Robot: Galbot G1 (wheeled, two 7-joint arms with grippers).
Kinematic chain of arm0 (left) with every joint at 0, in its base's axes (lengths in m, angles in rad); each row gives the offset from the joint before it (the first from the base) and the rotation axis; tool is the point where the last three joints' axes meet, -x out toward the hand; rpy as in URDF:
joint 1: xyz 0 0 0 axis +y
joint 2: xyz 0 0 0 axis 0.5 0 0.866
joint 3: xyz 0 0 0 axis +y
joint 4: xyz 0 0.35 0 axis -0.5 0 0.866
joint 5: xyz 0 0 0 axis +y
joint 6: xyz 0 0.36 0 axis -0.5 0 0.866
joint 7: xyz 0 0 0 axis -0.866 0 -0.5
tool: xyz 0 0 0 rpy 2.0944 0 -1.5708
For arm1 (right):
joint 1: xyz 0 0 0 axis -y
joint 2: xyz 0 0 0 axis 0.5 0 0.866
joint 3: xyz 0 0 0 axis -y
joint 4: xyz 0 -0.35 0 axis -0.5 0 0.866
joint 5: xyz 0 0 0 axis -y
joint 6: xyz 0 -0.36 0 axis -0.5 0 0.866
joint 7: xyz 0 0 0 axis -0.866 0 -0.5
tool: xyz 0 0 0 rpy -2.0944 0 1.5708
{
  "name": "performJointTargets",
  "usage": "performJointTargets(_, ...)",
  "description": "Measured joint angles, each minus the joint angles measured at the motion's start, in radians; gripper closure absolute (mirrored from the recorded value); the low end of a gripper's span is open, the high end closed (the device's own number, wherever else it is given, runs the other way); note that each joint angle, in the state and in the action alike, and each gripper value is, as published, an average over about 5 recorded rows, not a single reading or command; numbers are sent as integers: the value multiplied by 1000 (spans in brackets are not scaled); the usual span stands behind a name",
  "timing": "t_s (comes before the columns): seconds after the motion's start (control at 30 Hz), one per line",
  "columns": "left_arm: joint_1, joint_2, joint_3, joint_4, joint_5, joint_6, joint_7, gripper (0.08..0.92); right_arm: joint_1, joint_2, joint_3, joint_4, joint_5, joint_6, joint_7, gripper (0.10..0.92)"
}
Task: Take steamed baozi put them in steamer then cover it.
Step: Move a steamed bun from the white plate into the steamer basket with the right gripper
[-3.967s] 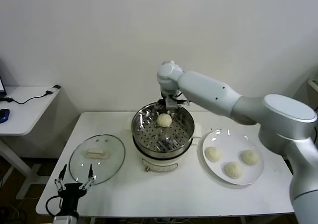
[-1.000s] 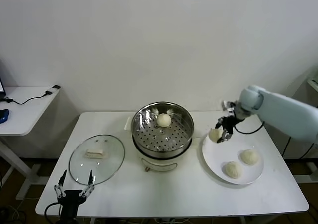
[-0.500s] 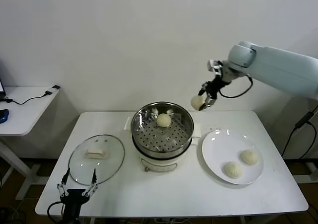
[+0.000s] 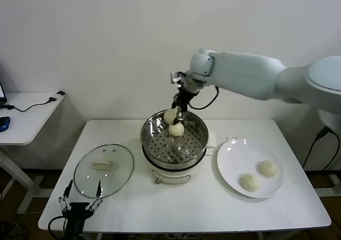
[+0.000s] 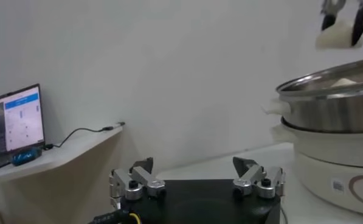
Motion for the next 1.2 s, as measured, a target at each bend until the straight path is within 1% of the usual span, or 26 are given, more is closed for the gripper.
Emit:
performJointTargets(0.23,-1,-1,-5,3,-1,1,0,177,-49,54,-25,-1,-6,-26,35,330)
performJointTargets(0.63,-14,-1,-10,15,-3,4,1,177,-110,88,-38,-21,-22,-45,63,320)
performJointTargets(0.7,-16,-1,-10,14,-3,6,1,177,-116,89,-38,-21,-21,-49,66,305)
performJointTargets(0.8,-17,-1,-11,13,-3,7,1,177,-122,88,-37,-20,-17,-57,70,248)
performJointTargets(0.9,-15,-1,-12,14,-2,6,1,177,-120,83,-34,-15,-13,-60,70,210)
performJointTargets(1.2,-12,-1,-12,8,0,8,1,177,-54,27,-32,16,-6,-43,28,203)
